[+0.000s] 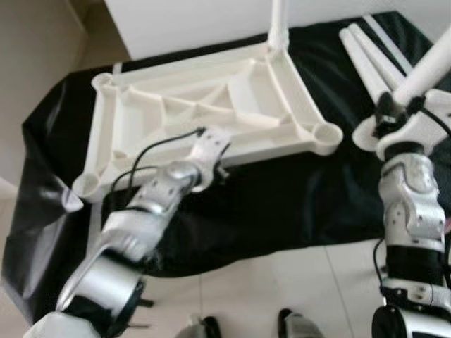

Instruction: Building children table

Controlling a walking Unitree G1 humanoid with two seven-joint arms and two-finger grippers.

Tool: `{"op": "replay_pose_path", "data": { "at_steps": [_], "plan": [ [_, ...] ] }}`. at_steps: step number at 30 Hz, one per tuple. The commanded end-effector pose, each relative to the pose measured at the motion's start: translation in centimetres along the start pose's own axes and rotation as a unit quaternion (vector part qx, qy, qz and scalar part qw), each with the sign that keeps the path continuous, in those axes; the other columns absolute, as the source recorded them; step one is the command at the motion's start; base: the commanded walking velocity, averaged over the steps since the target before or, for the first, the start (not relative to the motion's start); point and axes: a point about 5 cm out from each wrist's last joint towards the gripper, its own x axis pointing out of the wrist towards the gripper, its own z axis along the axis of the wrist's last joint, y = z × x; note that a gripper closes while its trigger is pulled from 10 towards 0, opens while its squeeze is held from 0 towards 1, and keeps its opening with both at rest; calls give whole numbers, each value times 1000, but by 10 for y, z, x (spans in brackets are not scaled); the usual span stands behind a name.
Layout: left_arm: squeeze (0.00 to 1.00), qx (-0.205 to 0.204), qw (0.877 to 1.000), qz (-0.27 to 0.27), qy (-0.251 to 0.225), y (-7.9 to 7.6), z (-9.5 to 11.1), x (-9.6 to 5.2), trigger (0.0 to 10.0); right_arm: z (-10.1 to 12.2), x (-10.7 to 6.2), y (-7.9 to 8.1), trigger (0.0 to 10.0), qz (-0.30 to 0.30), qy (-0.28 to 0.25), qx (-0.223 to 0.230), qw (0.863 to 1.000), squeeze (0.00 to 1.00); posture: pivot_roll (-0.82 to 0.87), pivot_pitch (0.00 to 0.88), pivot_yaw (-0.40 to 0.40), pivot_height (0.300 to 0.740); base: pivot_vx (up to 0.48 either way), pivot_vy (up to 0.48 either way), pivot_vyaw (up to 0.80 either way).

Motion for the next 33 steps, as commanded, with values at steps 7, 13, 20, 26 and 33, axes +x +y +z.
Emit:
{"op": "replay_pose_path", "data": {
  "at_steps": [7, 13, 20, 26, 33],
  "plan": [
    [0, 25, 887, -461, 8, -55, -9, -63, 10000, 9, 8, 10, 10000, 43, -22, 8, 999, 0, -104, 116, 85, 740, 0, 0, 0],
    [0, 53, 863, -502, 1, -61, -8, -91, 10000, 8, 12, 14, 10000, 56, -22, 13, 998, 0, -97, 105, 78, 740, 0, 0, 0],
    [0, 49, 886, -460, -2, -51, -1, -90, 10000, 8, 16, 18, 10000, 69, -22, 16, 997, 0, -87, 85, 66, 740, 0, 0, 0],
    [0, -69, 959, -249, -114, -19, 50, -35, 10000, 7, 19, 22, 10000, 77, -24, 26, 996, 0, -90, 69, 55, 740, 0, 0, 0],
    [0, -139, 970, -119, -158, 4, 65, -15, 10000, 6, 16, 24, 10000, 81, -22, 28, 996, 0, -100, 72, 60, 740, 0, 0, 0]
  ]
}}
